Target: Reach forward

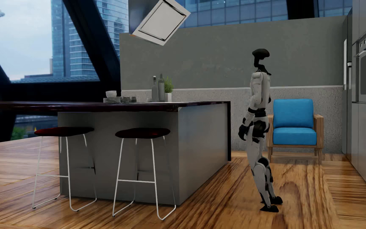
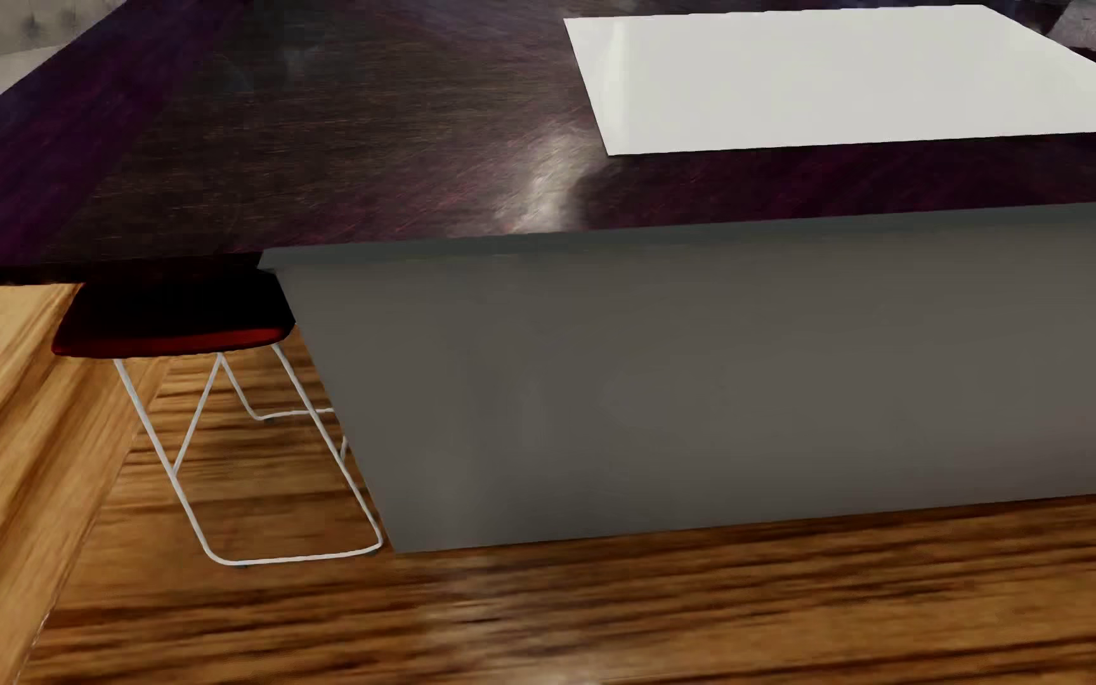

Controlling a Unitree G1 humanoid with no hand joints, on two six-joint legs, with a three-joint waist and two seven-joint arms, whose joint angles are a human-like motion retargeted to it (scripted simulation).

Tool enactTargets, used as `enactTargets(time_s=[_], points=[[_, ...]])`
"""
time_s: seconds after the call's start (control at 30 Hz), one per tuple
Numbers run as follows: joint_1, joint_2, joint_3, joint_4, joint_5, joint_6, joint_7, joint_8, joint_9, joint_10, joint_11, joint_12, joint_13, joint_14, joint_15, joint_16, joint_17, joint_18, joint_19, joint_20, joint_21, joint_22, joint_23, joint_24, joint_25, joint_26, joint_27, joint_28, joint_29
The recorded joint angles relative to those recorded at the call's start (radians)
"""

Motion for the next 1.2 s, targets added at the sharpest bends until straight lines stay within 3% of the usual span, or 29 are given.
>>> enactTargets(time_s=[0.17,0.23,0.27,0.3,0.4,0.47,0.57,0.7,0.77,0.93,1.2], points=[[-0.019,-0.022,-0.029,0.005,0.001,0.002,0.000,0.000,0.011,-0.005,0.004,-0.039,0.003,0.012,0.013,-0.011,-0.011,0.000,0.000,-0.039,0.024,0.002,0.044,0.000,0.000,0.000,0.000,0.000,0.000],[-0.017,-0.017,-0.042,0.006,-0.001,0.008,0.000,0.000,0.015,-0.015,-0.031,-0.091,-0.013,0.006,0.052,-0.012,-0.021,0.000,0.000,-0.157,0.066,0.043,0.078,0.000,0.000,0.000,0.000,0.000,0.000],[-0.020,-0.011,-0.062,0.005,-0.001,0.010,0.000,0.000,0.022,-0.015,-0.053,-0.171,-0.037,0.007,0.075,-0.018,-0.021,0.000,0.000,-0.236,0.102,0.131,0.100,0.000,0.000,0.000,0.000,0.000,0.000],[-0.022,-0.004,-0.084,0.004,-0.003,0.008,0.000,0.000,0.035,-0.012,-0.073,-0.276,-0.063,0.010,0.096,-0.018,-0.021,0.000,0.000,-0.238,0.141,0.210,0.111,0.000,0.000,0.000,0.000,0.000,0.000],[-0.037,-0.012,-0.138,0.004,-0.002,0.029,0.000,0.000,0.041,-0.012,-0.095,-0.673,-0.113,0.002,0.152,0.029,-0.051,0.000,0.000,-0.036,0.202,0.210,0.086,0.000,0.000,0.000,0.000,0.000,0.000],[-0.020,0.016,-0.170,0.002,-0.004,0.073,0.000,0.000,0.067,-0.010,-0.135,-0.995,-0.123,0.002,0.207,0.039,-0.099,0.000,0.000,0.103,0.161,0.283,0.051,0.000,0.000,0.000,0.000,0.000,0.000],[-0.026,0.010,-0.192,-0.002,-0.003,0.131,0.000,0.000,0.060,-0.015,-0.140,-1.336,-0.154,0.029,0.191,0.153,-0.135,0.000,0.000,0.198,0.121,0.314,0.053,0.000,0.000,0.000,0.000,0.000,0.000],[-0.016,0.014,-0.178,-0.006,-0.005,0.203,0.000,0.000,0.049,-0.021,-0.133,-1.594,-0.160,0.051,0.151,0.276,-0.191,0.000,0.000,0.088,0.097,0.352,0.063,0.000,0.000,0.000,0.000,0.000,0.000],[-0.012,0.022,-0.211,-0.006,-0.005,0.218,0.000,0.000,0.049,-0.021,-0.140,-1.662,-0.167,0.023,0.171,0.279,-0.200,0.000,0.000,0.057,0.127,0.364,0.087,0.000,0.000,0.000,0.000,0.000,0.000],[-0.002,0.030,-0.259,-0.007,-0.007,0.223,0.000,0.000,0.050,-0.020,-0.143,-1.623,-0.168,-0.015,0.206,0.219,-0.190,0.000,0.000,-0.036,0.154,0.431,0.135,0.000,0.000,0.000,0.000,0.000,0.000],[0.003,0.030,-0.274,-0.004,-0.004,0.215,0.000,0.000,0.052,-0.025,-0.145,-1.644,-0.156,-0.019,0.200,0.203,-0.178,0.000,0.000,-0.003,0.131,0.423,0.095,0.000,0.000,0.000,0.000,0.000,0.000]])
